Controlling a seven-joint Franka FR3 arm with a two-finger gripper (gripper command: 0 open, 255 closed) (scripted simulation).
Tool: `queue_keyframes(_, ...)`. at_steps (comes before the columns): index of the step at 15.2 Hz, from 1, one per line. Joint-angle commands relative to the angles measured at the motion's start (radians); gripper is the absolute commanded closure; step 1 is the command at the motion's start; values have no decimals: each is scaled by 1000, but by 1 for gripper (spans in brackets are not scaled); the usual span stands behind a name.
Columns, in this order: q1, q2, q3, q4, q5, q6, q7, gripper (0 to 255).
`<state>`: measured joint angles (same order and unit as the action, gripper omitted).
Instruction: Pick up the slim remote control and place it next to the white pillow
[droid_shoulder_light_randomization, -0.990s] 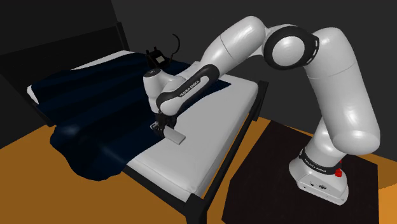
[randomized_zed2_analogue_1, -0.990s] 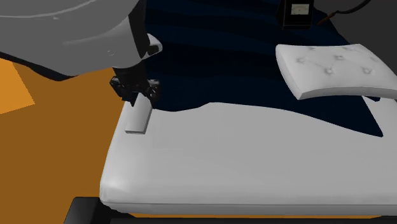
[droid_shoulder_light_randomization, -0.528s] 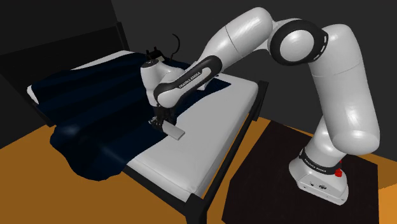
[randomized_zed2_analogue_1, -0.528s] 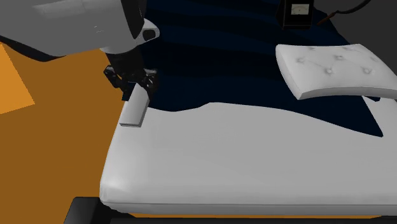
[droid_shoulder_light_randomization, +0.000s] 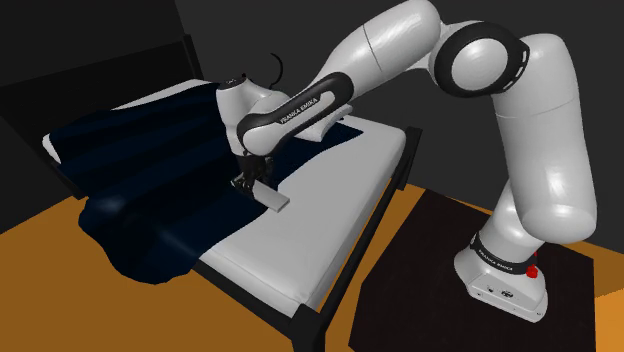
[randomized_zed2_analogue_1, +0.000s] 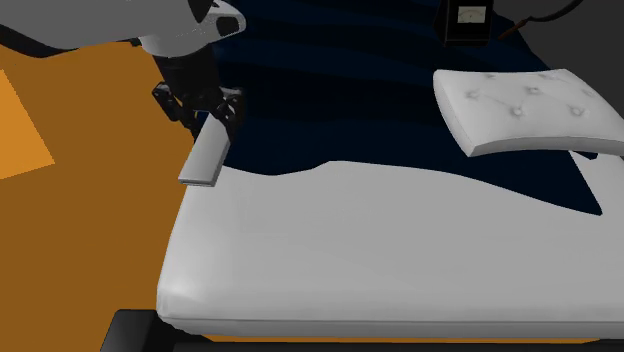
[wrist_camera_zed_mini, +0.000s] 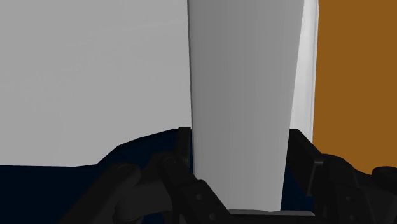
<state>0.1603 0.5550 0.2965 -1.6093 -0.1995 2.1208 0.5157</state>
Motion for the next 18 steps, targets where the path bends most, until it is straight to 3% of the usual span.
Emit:
queue_keyframes(1,-20,-20,-1,-18,6,0,-21,255)
queue_keyframes(9,-161,-100,-29,-139,37,51,-188,255)
queue_keyframes(18,-307,-129,-74,-178,63,71,-385,255)
